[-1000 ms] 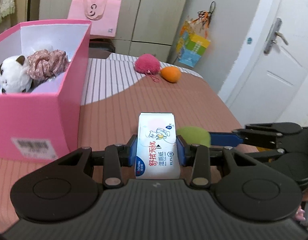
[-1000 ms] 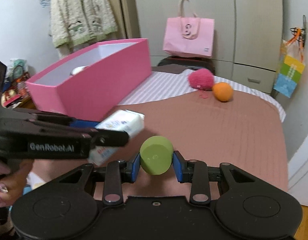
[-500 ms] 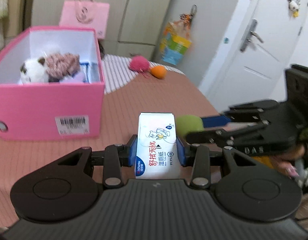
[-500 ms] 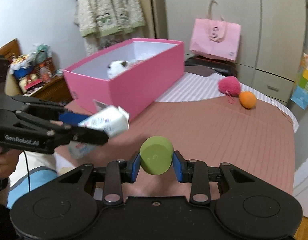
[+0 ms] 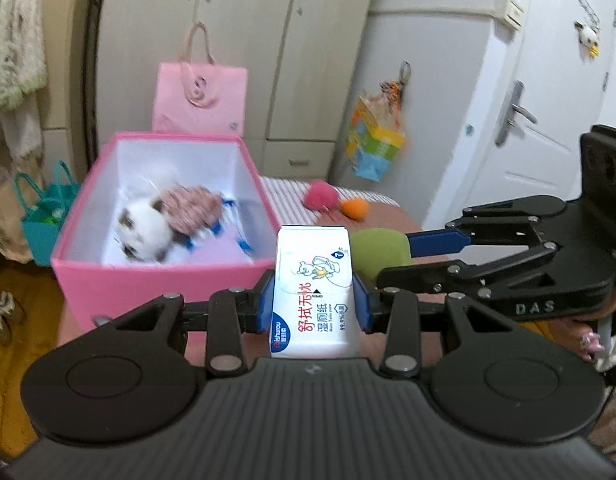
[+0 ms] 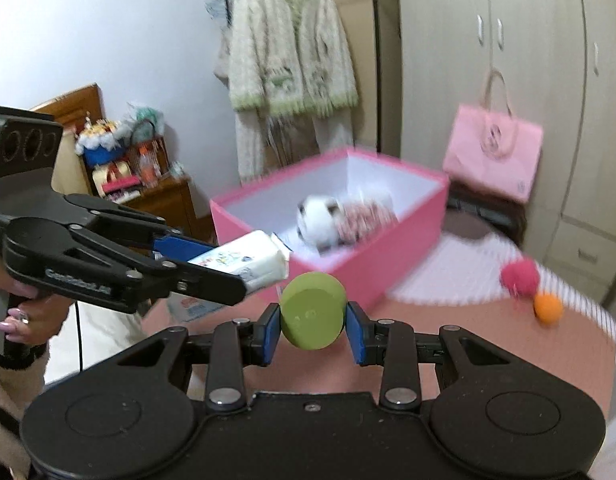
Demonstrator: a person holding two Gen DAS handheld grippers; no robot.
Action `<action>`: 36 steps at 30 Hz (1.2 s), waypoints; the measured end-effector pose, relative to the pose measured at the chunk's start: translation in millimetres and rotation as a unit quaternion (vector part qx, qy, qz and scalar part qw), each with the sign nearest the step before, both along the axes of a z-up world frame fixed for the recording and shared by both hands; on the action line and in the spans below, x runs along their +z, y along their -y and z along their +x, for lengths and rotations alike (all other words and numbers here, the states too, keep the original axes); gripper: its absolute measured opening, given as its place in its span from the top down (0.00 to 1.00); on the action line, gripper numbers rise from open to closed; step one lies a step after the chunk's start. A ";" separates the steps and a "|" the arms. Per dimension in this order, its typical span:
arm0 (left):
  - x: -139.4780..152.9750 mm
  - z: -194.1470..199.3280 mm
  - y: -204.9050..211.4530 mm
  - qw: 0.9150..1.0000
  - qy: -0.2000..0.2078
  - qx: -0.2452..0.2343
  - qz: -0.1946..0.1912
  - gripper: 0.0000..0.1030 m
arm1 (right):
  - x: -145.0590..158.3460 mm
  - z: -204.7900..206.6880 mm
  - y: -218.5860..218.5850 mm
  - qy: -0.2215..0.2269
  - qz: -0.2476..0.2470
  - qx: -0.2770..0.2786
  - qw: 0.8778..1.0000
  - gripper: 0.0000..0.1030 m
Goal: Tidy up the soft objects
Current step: 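Carry both items over the shoebox and open both tools to drop them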
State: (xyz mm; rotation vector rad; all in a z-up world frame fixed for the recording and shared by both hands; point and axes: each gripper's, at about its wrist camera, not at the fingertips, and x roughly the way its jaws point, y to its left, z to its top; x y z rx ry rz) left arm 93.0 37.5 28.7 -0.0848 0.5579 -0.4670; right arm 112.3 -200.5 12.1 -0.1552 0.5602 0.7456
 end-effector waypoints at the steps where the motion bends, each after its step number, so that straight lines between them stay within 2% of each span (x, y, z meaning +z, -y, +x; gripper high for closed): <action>1: 1.9 6.1 -3.1 1.000 0.000 0.006 -0.001 0.63 | 2.9 3.6 -5.7 0.007 0.003 0.004 1.000 0.62; 7: 2.6 44.7 -24.2 0.998 0.005 0.055 0.014 0.63 | 7.8 36.4 -36.2 0.032 0.016 0.007 0.999 0.62; 11: -5.1 75.4 -35.2 0.997 -0.010 0.076 0.020 0.63 | 0.8 67.6 -50.8 0.034 0.014 0.001 0.999 0.61; 13: -8.3 87.9 -36.4 0.995 -0.008 0.088 0.038 0.63 | -4.3 83.6 -57.7 0.037 0.009 0.009 0.999 0.61; 18: -14.7 115.0 -38.3 0.995 -0.020 0.085 0.056 0.63 | -14.2 121.0 -70.2 0.021 -0.003 0.007 1.000 0.61; 26: -33.7 141.0 -40.8 0.992 -0.057 0.090 0.063 0.62 | -33.7 151.5 -87.8 0.011 -0.040 -0.001 0.999 0.58; 30: -35.2 145.9 -41.3 0.990 -0.056 0.106 0.070 0.56 | -42.0 157.4 -93.3 0.014 -0.050 0.000 0.999 0.58; 33: -28.3 141.3 -41.4 0.989 -0.041 0.118 0.081 0.47 | -44.9 160.4 -93.4 0.006 -0.056 0.006 0.998 0.48; 36: -19.3 133.7 -42.8 0.990 -0.036 0.116 0.077 0.44 | -38.8 155.5 -84.5 -0.007 -0.029 0.010 0.999 0.42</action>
